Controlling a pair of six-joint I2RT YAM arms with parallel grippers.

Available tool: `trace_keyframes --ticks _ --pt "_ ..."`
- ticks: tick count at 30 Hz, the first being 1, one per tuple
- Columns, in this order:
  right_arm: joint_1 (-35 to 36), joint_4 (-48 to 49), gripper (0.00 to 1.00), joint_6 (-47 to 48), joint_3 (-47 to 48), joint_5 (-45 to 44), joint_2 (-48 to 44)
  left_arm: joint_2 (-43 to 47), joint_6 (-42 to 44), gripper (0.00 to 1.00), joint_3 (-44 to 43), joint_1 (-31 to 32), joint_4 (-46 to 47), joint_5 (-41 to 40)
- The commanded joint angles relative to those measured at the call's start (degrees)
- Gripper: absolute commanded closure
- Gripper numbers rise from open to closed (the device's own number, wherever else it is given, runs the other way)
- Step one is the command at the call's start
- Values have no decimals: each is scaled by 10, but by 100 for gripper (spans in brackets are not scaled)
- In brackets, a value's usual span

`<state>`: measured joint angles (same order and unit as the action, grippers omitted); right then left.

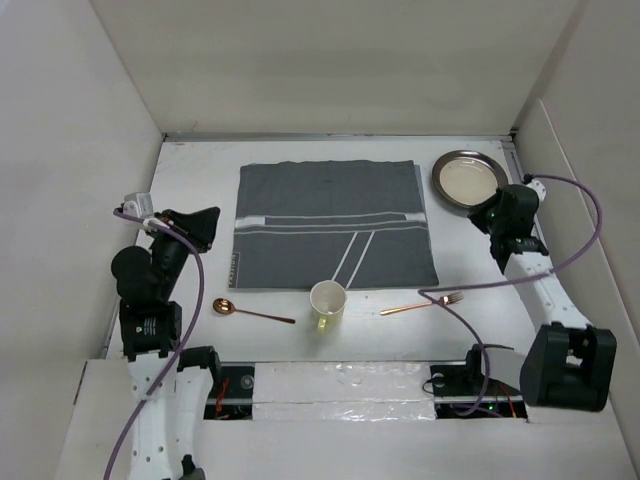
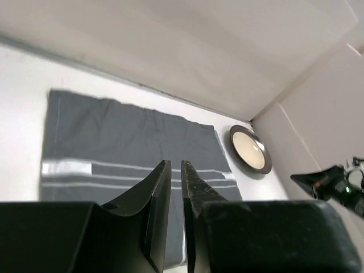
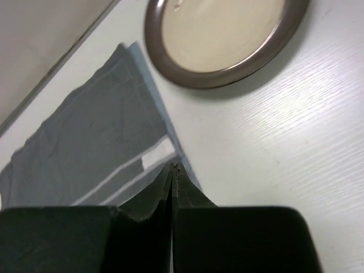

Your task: Set the dinner table for one person

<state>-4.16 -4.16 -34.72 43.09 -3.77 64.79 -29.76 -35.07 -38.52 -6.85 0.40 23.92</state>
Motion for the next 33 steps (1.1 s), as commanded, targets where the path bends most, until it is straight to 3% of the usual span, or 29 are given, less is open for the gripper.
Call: trace_keyframes --ticks 1,2,3,4,6,9,17,28,33 --pt "-46 71 100 -39 32 23 68 -3 117 90 -46 0 -110 37" --pt "-71 77 100 -51 37 28 83 0 128 90 -55 9 -123 32" --pt "-83 98 92 -74 41 33 100 5 134 89 -54 19 -128 13" --pt "-109 115 72 -96 49 33 130 17 140 85 -47 36 -132 -4" --pt "-133 129 52 -115 59 33 166 25 148 81 -34 43 -140 -18" --pt "-168 130 37 -140 97 60 252 30 136 72 -2 52 -133 -34" --pt "-183 171 35 -242 150 132 400 20 141 70 0 52 -126 -7" --pt "-153 51 42 -288 268 71 468 18 142 72 -3 52 -135 -14" --pt "-147 -37 54 -275 339 66 499 18 142 73 -7 52 -139 -26"
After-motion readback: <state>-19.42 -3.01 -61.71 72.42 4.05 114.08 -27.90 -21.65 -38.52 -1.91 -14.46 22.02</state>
